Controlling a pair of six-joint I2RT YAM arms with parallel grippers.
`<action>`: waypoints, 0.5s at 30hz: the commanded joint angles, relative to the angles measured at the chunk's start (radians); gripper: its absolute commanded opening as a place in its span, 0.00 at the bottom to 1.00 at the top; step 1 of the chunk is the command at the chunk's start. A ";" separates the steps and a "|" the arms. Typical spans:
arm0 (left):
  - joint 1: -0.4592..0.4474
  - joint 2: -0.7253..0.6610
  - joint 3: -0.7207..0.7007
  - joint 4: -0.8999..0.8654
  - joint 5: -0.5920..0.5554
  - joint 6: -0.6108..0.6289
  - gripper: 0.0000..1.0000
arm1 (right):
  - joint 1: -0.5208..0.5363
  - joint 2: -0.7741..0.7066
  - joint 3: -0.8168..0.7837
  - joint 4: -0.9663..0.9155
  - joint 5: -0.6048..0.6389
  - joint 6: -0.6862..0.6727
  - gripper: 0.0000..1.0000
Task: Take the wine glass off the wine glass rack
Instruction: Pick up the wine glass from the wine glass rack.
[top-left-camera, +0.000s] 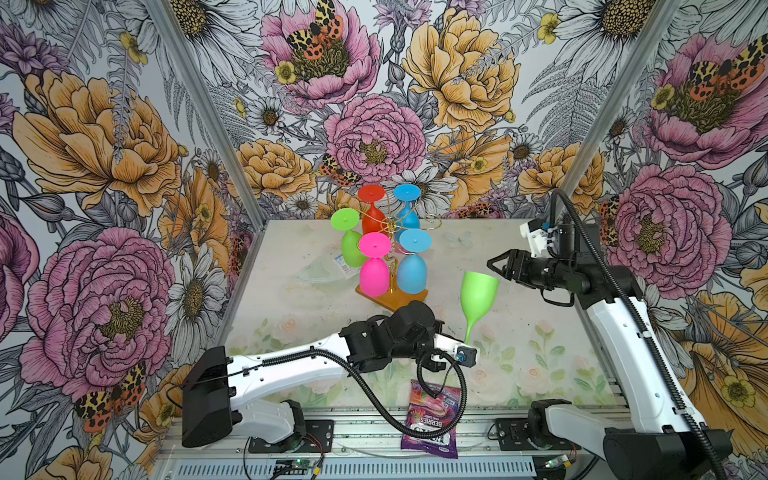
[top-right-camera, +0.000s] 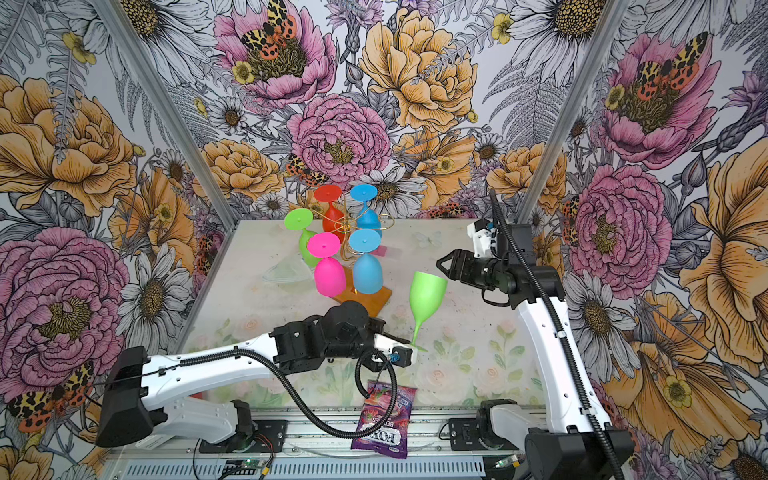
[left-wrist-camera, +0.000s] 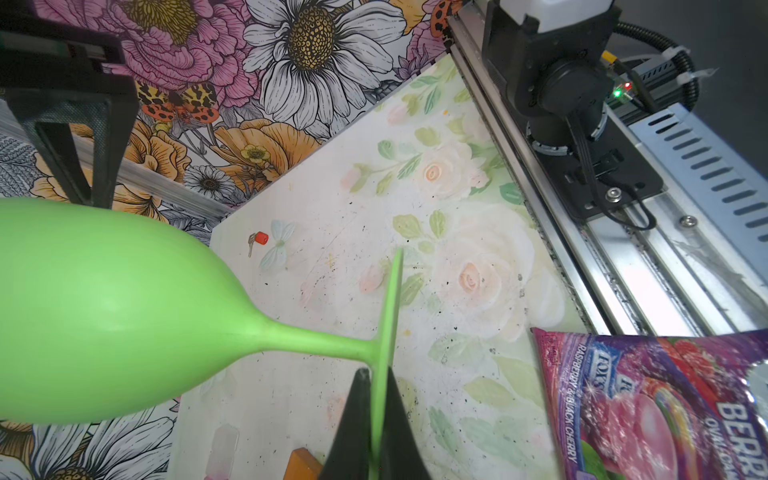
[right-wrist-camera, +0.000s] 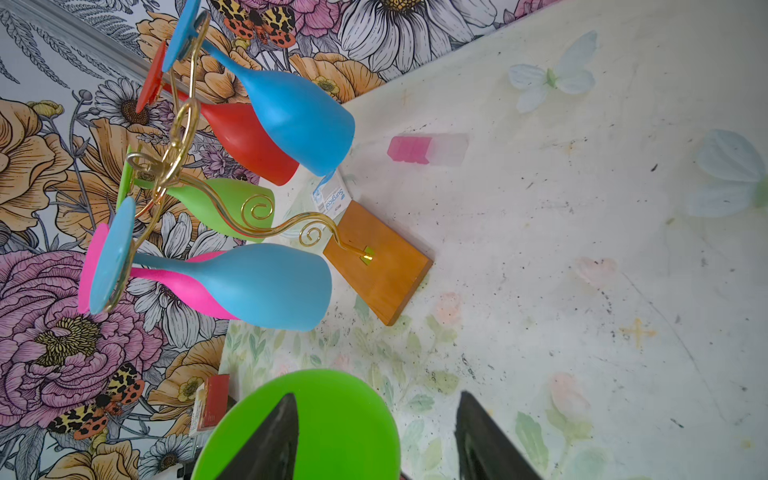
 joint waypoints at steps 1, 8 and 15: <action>-0.010 -0.007 -0.022 0.060 -0.083 0.064 0.00 | -0.008 0.001 0.037 -0.039 -0.028 -0.016 0.61; -0.029 0.019 -0.072 0.119 -0.232 0.182 0.00 | -0.004 -0.011 0.053 -0.130 -0.041 -0.053 0.57; -0.038 0.026 -0.124 0.208 -0.299 0.269 0.00 | 0.024 -0.008 0.054 -0.194 -0.051 -0.079 0.54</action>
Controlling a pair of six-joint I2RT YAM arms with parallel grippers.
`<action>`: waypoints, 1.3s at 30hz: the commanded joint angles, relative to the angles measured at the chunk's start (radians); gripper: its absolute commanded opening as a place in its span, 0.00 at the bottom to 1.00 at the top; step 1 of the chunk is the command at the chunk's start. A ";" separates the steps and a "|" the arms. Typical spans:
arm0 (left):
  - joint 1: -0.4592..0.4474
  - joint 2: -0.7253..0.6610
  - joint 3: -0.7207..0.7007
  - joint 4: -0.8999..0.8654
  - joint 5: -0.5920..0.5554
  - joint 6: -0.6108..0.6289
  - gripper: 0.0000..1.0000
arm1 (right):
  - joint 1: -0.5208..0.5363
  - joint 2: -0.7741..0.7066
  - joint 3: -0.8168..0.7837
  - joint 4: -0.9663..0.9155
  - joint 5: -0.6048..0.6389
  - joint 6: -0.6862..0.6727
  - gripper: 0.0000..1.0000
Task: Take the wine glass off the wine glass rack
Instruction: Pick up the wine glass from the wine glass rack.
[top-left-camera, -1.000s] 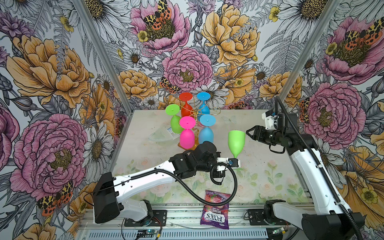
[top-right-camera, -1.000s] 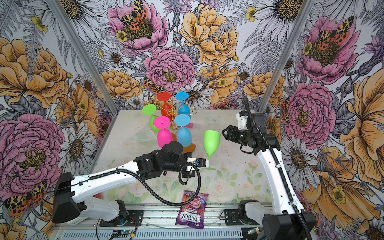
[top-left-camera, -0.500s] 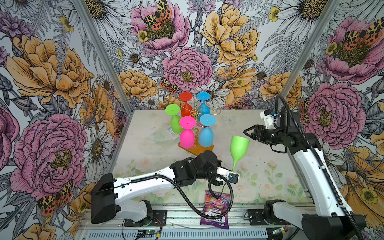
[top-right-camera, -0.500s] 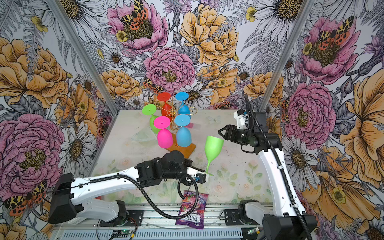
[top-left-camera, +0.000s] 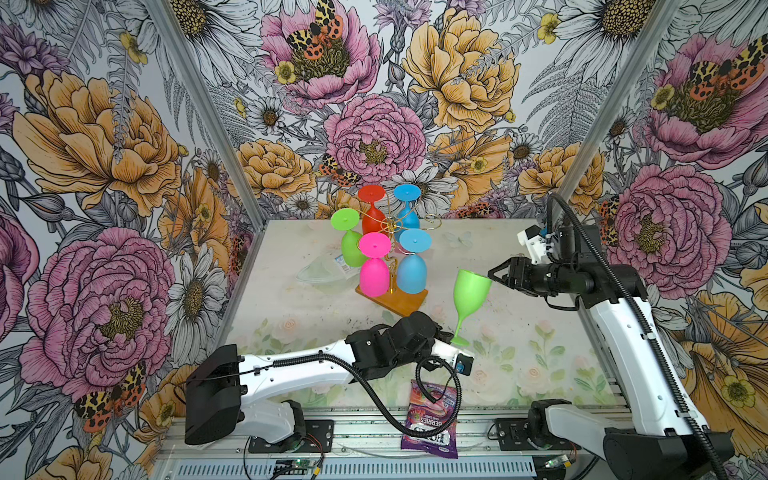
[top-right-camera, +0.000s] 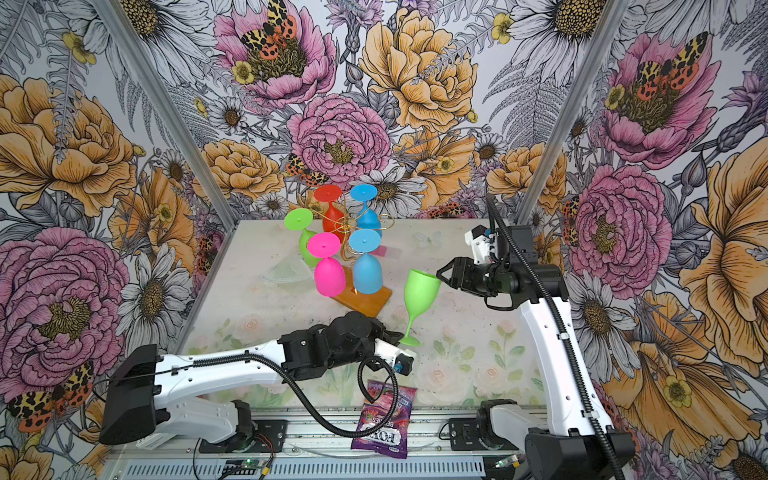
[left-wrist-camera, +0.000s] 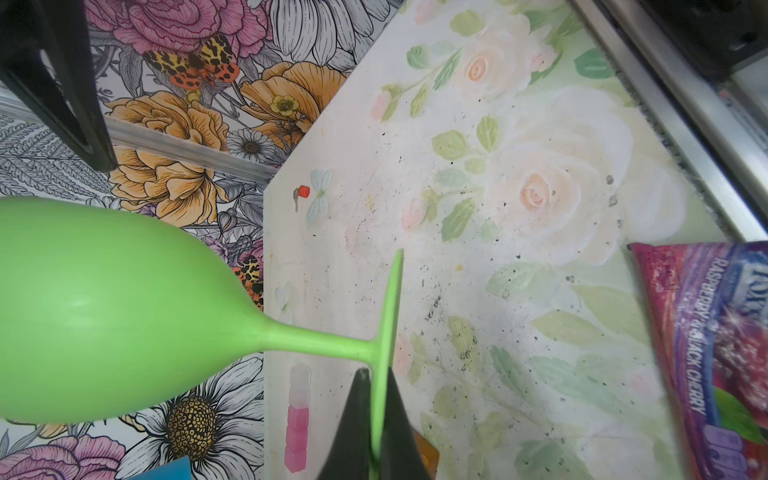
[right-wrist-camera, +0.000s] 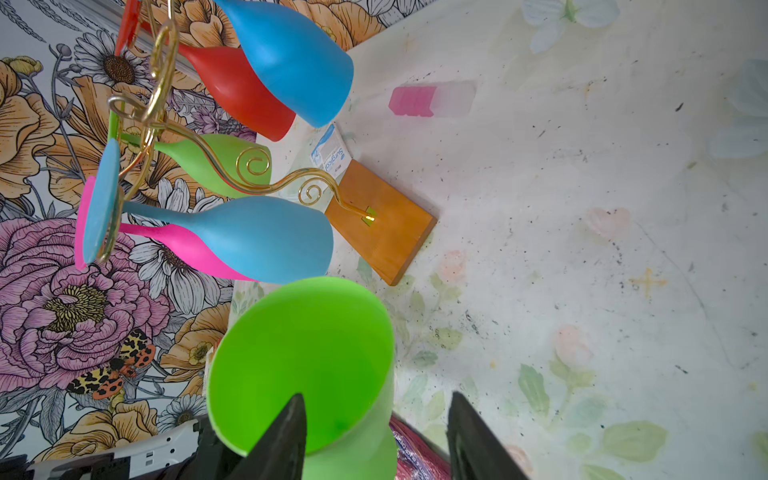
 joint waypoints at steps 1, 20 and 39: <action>-0.015 0.008 -0.025 0.107 -0.095 0.082 0.00 | 0.014 -0.006 0.023 -0.046 -0.021 -0.028 0.53; -0.049 0.067 -0.161 0.411 -0.302 0.377 0.00 | 0.046 0.046 -0.017 -0.045 -0.042 -0.025 0.42; -0.050 0.086 -0.181 0.480 -0.324 0.397 0.00 | 0.049 0.052 -0.010 -0.045 -0.049 -0.026 0.01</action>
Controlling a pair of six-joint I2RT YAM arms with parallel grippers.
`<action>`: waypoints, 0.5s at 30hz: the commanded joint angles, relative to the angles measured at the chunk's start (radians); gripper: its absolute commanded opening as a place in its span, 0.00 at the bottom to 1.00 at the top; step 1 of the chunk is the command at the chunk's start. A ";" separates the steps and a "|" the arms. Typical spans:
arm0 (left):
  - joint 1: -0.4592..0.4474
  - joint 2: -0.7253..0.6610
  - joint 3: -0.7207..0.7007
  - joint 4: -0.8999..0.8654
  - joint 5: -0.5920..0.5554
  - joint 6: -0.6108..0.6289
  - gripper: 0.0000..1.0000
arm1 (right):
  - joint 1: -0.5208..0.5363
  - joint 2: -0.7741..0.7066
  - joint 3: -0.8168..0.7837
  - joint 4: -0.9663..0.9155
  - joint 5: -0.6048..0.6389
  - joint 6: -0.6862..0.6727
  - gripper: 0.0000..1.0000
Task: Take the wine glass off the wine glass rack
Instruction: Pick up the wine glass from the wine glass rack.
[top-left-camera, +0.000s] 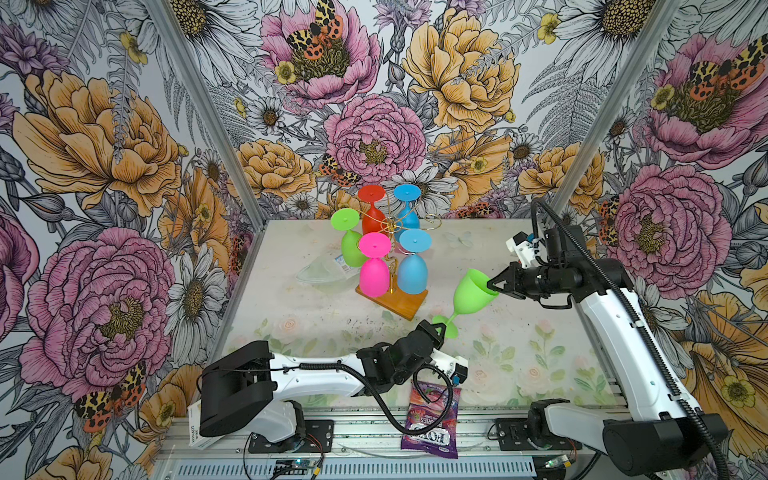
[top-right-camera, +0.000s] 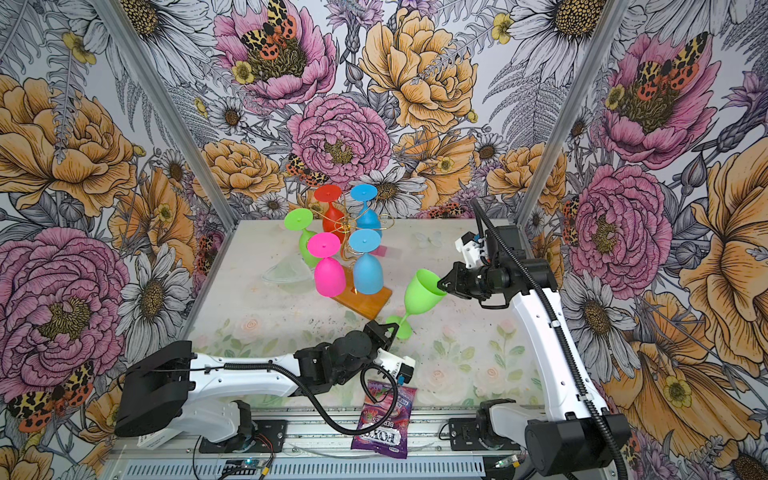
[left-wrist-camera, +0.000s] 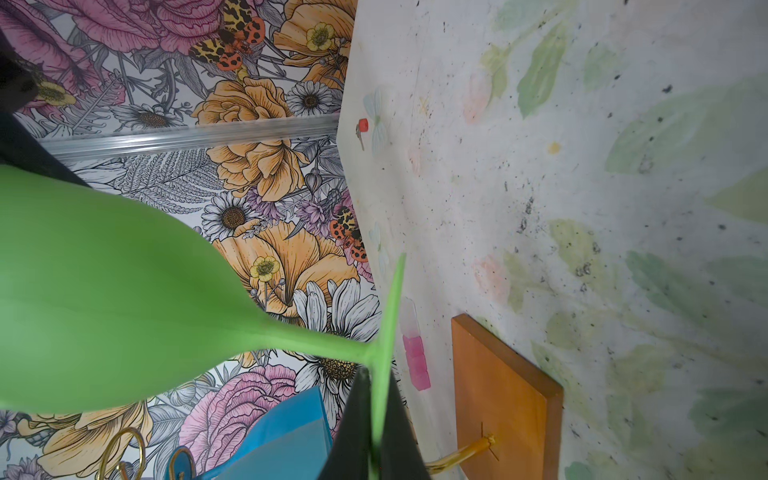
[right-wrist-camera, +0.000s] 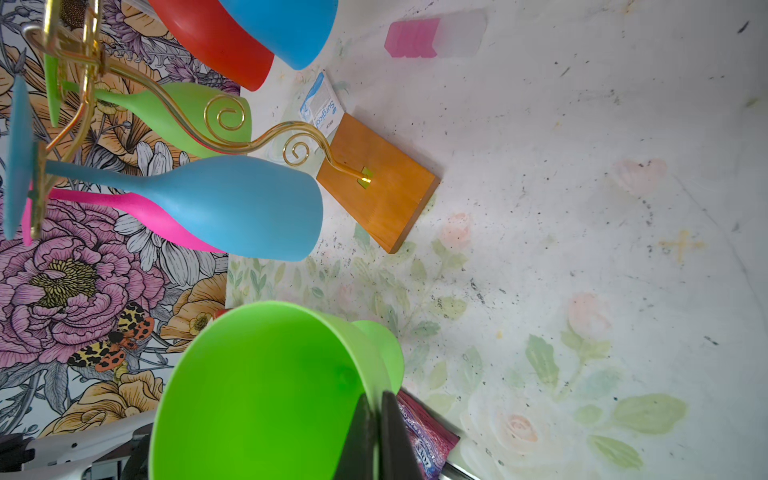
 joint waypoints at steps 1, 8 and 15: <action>-0.005 -0.003 -0.001 0.072 0.009 -0.029 0.00 | 0.009 0.000 -0.002 0.000 -0.046 -0.014 0.00; -0.006 -0.019 -0.001 0.066 0.018 -0.069 0.26 | 0.008 -0.001 0.004 0.000 0.000 -0.020 0.00; -0.013 -0.068 0.004 0.012 0.048 -0.173 0.43 | 0.006 0.010 0.051 0.001 0.110 -0.035 0.00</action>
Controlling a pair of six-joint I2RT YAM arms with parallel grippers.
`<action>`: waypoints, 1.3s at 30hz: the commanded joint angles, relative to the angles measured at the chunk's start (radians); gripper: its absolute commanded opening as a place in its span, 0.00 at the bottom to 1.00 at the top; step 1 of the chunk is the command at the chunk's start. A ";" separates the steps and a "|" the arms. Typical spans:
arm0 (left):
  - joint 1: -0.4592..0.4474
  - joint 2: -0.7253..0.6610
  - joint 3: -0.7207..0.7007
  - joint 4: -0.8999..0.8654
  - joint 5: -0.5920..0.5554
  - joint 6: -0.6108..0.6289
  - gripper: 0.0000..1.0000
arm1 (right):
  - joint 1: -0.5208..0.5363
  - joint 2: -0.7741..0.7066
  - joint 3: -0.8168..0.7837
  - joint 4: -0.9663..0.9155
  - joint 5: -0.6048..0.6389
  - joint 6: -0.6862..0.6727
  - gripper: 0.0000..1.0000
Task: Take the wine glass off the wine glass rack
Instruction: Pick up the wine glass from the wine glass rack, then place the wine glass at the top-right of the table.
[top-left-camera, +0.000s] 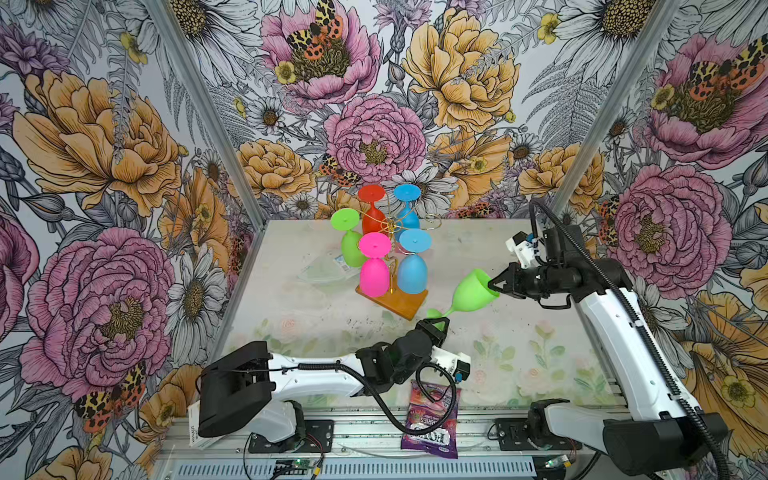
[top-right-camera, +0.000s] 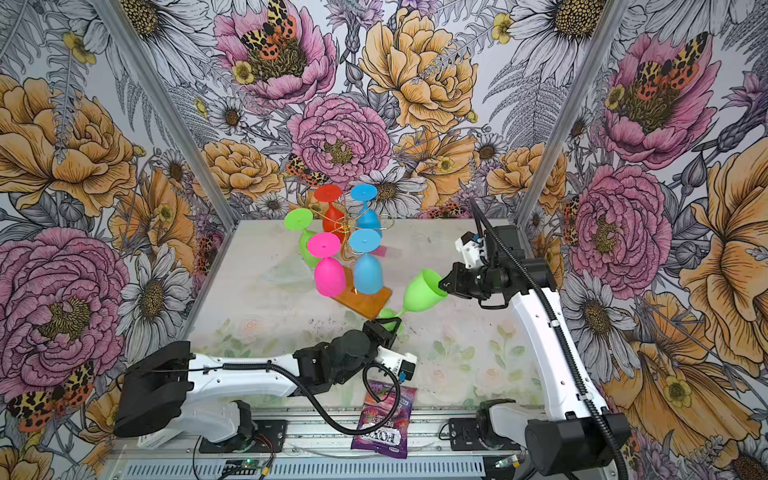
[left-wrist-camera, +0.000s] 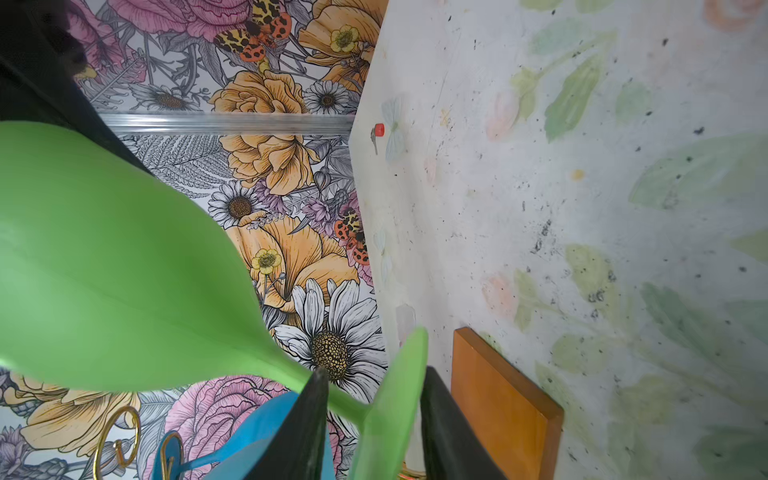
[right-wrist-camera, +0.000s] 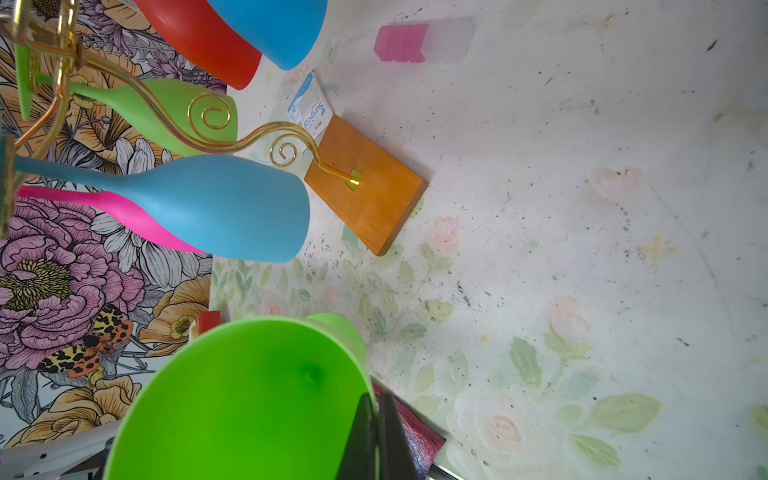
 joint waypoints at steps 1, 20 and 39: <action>-0.014 -0.060 0.006 -0.026 0.038 -0.101 0.46 | 0.005 0.009 0.054 0.002 0.077 -0.022 0.00; 0.005 -0.421 0.095 -0.495 0.069 -0.987 0.76 | 0.008 0.129 0.190 0.085 0.566 -0.088 0.00; 0.246 -0.750 -0.038 -0.689 0.081 -1.360 0.75 | 0.023 0.441 0.402 0.241 0.658 -0.096 0.00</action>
